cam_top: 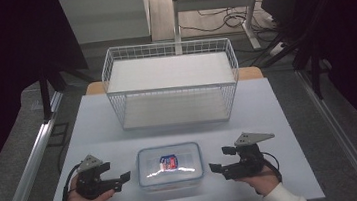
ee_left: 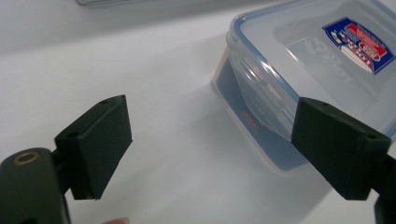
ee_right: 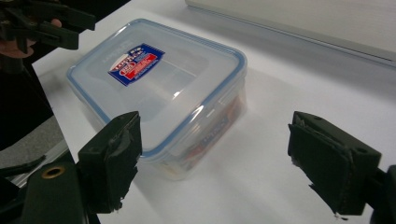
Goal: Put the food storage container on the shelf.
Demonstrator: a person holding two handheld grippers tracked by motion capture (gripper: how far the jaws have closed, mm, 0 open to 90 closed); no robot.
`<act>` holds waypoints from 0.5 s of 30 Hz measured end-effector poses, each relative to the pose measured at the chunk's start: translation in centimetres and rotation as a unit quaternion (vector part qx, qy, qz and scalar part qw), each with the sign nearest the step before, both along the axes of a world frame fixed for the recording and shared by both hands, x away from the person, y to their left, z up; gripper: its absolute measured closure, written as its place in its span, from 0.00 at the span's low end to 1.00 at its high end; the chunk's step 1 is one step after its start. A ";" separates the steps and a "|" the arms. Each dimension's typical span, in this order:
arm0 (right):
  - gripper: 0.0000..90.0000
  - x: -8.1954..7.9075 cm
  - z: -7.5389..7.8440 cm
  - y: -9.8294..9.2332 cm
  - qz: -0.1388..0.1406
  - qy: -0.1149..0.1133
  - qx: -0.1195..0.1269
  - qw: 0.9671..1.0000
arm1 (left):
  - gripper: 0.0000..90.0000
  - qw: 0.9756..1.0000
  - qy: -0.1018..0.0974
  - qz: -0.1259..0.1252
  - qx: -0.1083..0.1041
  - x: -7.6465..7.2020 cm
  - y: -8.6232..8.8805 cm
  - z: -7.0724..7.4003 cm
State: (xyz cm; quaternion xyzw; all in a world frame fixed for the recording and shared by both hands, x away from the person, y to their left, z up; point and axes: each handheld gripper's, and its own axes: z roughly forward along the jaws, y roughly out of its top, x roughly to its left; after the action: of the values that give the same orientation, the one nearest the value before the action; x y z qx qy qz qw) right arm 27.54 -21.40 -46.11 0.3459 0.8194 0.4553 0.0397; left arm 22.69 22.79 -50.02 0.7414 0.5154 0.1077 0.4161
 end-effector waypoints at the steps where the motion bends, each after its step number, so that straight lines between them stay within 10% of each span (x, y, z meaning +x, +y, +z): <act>1: 0.19 0.0 0.0 0.0 0.000 0.003 0.001 1.000 | 0.13 1.000 0.003 0.000 -0.003 0.1 0.1 0.0; 15: 0.18 0.2 -0.1 1.5 -0.014 0.006 0.004 1.000 | 0.10 0.999 0.036 -0.015 -0.035 1.8 -0.7 0.1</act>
State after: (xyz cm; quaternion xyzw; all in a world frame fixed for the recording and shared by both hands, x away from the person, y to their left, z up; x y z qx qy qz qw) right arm 27.74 -19.92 -46.18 0.3605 0.8126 0.4562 0.0397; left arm 24.48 22.08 -49.89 0.7372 0.5225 0.0560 0.4247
